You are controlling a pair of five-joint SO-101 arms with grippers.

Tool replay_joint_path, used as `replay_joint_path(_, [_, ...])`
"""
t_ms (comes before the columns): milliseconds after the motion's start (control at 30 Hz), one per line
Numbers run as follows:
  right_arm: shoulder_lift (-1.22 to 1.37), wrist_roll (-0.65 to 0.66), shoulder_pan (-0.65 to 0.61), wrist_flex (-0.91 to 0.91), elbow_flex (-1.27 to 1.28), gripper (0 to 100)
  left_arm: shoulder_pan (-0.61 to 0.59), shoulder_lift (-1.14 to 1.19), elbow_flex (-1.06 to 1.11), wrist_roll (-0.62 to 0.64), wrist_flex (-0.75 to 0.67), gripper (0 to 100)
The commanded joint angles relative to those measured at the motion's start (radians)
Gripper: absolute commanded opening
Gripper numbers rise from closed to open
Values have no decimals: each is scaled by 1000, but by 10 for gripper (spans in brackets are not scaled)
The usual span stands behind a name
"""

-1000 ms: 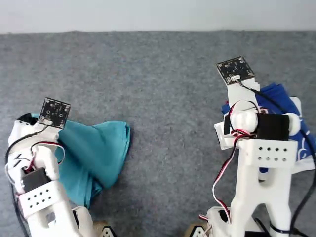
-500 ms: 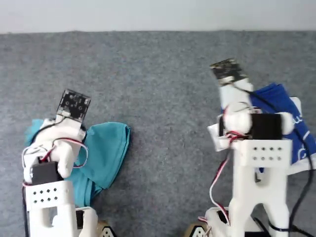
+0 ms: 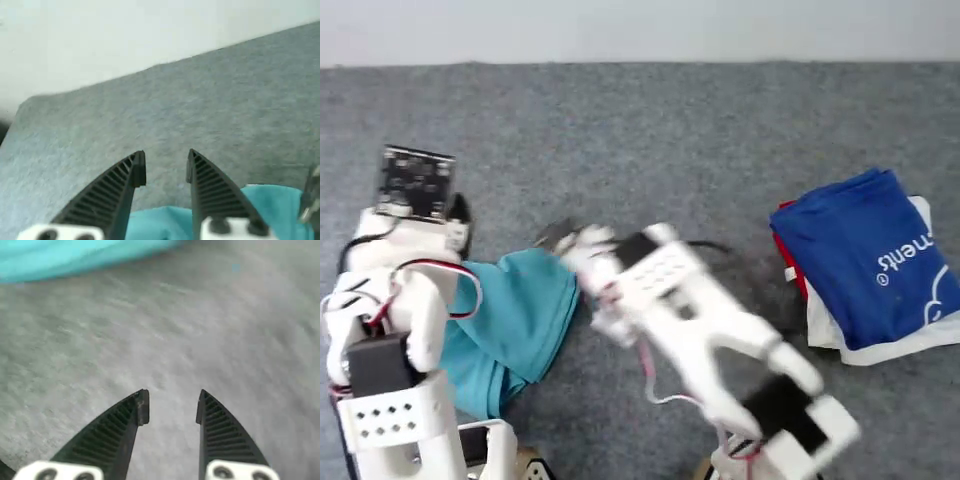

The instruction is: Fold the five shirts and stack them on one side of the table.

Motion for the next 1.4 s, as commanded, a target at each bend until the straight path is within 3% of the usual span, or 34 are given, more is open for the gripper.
replay_joint_path(0, [179,-43,-147,-12,-209,165,-147,-12,-45,15,5,141])
replay_joint_path(233, [533,-55,-255,269,-779,165,-483,-12,-85,124,11,141])
replay_joint_path(433, [728,-81,-305,479,-1146,165,-506,-12,-85,132,63,141])
replay_joint_path(900, [908,-126,-397,475,-1177,165,-508,-11,-81,132,68,141])
replay_joint_path(1033, [967,-126,-337,469,-1177,142,-508,-11,-81,132,68,141])
replay_joint_path(1133, [984,-135,-277,467,-1189,3,-508,-11,-81,132,68,141])
replay_joint_path(1200, [981,-135,-236,475,-1204,35,-508,-11,-81,132,68,141])
replay_joint_path(1367, [978,-133,-119,479,-1252,9,-508,-11,-81,132,68,141])
